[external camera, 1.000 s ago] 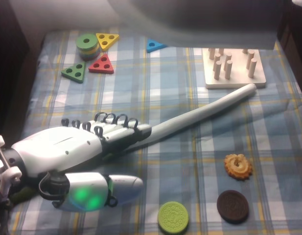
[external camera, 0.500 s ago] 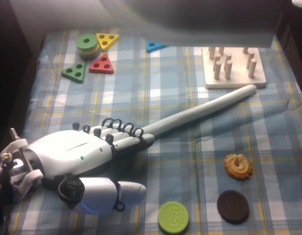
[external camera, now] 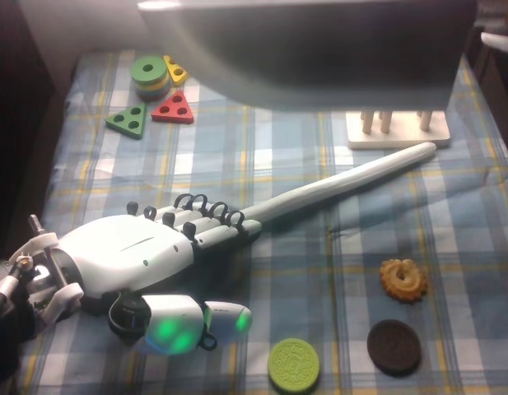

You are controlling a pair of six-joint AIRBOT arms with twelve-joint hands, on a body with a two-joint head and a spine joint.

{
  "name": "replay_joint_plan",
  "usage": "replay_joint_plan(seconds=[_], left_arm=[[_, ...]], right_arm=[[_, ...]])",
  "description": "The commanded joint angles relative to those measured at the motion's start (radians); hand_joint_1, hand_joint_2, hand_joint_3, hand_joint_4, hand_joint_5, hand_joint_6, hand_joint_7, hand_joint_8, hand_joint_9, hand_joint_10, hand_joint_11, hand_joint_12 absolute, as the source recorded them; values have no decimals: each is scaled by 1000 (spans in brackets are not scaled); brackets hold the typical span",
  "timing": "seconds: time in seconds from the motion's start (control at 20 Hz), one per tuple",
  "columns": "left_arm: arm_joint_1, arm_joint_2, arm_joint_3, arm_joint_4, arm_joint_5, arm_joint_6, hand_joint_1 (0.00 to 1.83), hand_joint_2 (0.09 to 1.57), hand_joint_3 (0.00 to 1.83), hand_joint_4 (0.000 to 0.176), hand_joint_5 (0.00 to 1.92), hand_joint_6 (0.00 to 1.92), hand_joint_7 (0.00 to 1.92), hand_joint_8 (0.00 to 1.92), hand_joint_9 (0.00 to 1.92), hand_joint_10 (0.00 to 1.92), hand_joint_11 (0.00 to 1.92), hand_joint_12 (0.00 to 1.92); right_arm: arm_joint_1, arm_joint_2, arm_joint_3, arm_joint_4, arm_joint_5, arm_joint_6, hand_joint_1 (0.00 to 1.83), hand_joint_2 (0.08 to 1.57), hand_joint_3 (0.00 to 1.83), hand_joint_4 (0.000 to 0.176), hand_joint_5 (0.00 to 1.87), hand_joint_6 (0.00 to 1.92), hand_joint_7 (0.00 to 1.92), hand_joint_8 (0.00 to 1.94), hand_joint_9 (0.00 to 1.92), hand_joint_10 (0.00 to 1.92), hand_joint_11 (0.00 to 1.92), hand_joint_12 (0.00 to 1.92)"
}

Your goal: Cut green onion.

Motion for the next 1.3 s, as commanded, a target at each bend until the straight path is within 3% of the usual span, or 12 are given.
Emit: replay_joint_plan(seconds=[0.0,0.25,0.65,0.8,1.0,1.25], left_arm=[[-2,-2,-8,2,-53,-4,0,1252,0,0,0,0,0,0,0,0,0,0],[5,16,-22,-18,-93,-4,0,1252,0,0,0,0,0,0,0,0,0,0],[37,70,-73,-62,-255,-4,0,1269,2,0,0,0,0,0,0,0,0,0],[39,86,-85,-62,-299,-13,0,1283,7,0,0,0,0,0,0,0,0,0],[43,94,-90,-64,-337,-29,0,1296,10,0,0,0,0,0,0,0,0,0],[51,96,-91,-82,-371,-43,0,1302,10,0,0,0,0,0,0,0,0,0]], right_arm=[[-11,8,0,51,142,12,1359,1273,0,176,837,1921,1218,1941,1444,1921,1518,1921],[-156,-24,0,102,181,45,1428,1253,0,176,787,1921,1148,1941,1415,1921,1479,1921],[-250,-69,19,119,182,97,1502,1235,1,176,924,1921,1248,1941,1467,1921,1512,1921],[-230,-65,30,134,202,97,1489,1242,2,176,892,1921,1219,1941,1445,1921,1513,1921],[-140,-72,57,144,230,97,1420,1269,4,176,729,1921,1003,1941,1237,1921,1311,1921],[-51,-75,91,146,243,67,1440,1256,0,176,835,1921,1119,1941,1313,1921,1396,1921]])
